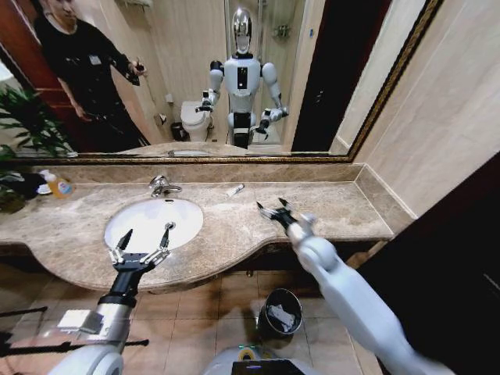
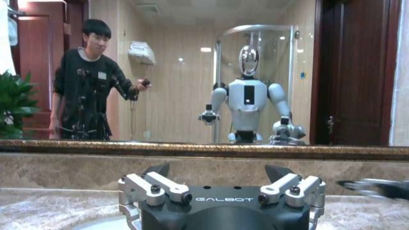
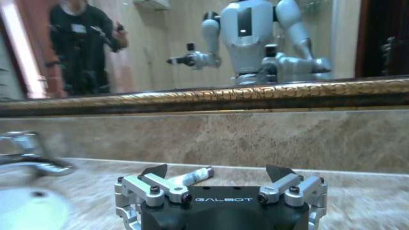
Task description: Pick up the trash from the sink and place it in the trash bin.
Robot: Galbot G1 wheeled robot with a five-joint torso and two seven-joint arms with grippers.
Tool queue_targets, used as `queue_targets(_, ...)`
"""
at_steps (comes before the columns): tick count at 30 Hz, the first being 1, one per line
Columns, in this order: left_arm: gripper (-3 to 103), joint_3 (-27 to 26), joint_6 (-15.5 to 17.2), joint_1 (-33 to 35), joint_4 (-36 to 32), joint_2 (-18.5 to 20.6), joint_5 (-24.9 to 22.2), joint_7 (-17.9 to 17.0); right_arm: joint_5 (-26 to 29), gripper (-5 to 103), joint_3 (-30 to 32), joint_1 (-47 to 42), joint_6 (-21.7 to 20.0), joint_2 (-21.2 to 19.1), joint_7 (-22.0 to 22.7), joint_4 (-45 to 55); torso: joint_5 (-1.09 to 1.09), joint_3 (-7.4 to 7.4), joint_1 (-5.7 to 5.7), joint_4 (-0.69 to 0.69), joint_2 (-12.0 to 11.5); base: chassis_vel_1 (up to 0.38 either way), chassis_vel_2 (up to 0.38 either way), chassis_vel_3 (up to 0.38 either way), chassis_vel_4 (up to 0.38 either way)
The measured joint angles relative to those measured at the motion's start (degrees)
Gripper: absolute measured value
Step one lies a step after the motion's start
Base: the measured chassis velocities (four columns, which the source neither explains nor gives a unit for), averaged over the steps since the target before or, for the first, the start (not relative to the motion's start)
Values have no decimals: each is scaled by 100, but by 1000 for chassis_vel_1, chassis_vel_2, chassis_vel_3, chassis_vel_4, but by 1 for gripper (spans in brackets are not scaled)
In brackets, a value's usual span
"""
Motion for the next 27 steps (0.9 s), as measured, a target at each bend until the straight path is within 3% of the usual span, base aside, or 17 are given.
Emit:
queue_targets(1,100,0,0,1,0,0,0,1,-147,100,-330,459,210,375,232,-678,3,0,0,-1,0,0,0,0,0)
queue_targets(4,100,1,0,0,0,0,0,2,-159,100,-470,680,257,656,331,-1032,3,0,0,-2,0,0,0,0,0)
queue_targets(5,100,0,0,1,0,0,0,2,-159,100,-608,873,309,935,406,-1355,3,0,0,-1,0,0,0,0,0)
queue_targets(11,100,1,0,1,0,0,0,2,-339,100,-793,1561,580,1803,307,-2725,1,-1,-1,-1,0,0,0,0,0)
queue_targets(18,100,1,0,1,0,-1,0,2,-532,100,-742,1824,664,2243,275,-3272,1,-1,-1,-1,1,0,0,0,0)
queue_targets(27,100,1,0,1,0,0,0,2,-419,100,-956,1913,492,2546,676,-3828,5,-1,-2,0,1,0,0,0,0)
